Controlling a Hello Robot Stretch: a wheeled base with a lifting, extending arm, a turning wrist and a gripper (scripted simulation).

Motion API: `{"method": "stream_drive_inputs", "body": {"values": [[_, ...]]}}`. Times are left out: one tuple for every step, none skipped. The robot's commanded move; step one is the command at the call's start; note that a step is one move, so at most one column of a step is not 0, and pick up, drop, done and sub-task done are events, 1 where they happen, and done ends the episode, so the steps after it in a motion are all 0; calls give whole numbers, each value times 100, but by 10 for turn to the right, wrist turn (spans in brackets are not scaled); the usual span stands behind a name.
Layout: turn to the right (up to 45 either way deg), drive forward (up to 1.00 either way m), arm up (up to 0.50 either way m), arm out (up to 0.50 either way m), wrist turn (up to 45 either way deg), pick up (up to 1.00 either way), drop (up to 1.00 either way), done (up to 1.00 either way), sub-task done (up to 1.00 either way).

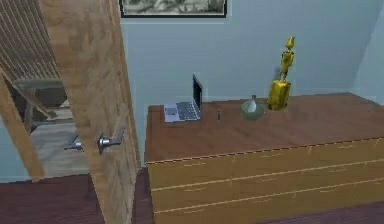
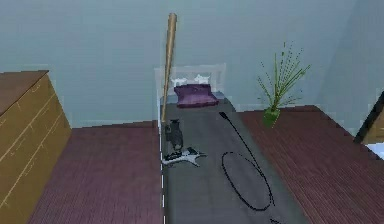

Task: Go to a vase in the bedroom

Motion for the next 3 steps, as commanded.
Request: {"method": "stream_drive_inputs", "body": {"values": [[0, 35, 0, 0, 0, 0, 0, 0, 0], [210, 0, 0, 0, 0, 0, 0, 0, 0], [0, 0, 0, 0, 0, 0, 0, 100, 0]]}}
